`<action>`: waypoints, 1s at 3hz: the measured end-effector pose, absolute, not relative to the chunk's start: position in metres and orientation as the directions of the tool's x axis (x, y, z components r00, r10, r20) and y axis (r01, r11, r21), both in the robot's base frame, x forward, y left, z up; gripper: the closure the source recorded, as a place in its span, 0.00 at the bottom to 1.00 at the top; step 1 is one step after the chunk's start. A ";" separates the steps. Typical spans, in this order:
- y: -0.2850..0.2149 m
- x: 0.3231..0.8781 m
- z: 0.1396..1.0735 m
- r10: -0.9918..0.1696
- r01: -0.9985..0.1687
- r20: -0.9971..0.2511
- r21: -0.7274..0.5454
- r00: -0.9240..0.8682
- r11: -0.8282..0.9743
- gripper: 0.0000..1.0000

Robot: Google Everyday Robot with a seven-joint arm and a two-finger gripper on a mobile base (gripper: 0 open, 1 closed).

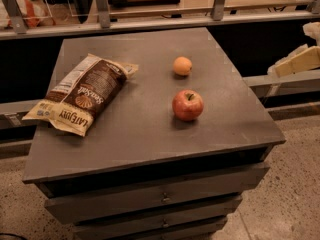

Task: Move orange near brown chip bag

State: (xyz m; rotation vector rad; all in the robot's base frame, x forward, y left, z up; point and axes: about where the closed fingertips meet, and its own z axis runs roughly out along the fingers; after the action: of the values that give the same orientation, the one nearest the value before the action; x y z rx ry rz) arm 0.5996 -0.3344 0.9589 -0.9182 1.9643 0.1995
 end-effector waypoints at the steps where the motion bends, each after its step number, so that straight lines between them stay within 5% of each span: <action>1: -0.302 0.661 0.957 -0.525 -0.727 -0.817 -0.209 -0.237 0.654 0.00; 3: -0.298 0.665 0.959 -0.511 -0.730 -0.827 -0.196 -0.237 0.655 0.00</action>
Offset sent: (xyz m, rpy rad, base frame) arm 0.0946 0.0504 0.0003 0.0258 -0.0169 0.1115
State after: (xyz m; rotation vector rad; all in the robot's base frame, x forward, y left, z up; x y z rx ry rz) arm 0.6647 -0.2979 0.9589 -0.9760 1.9042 0.2840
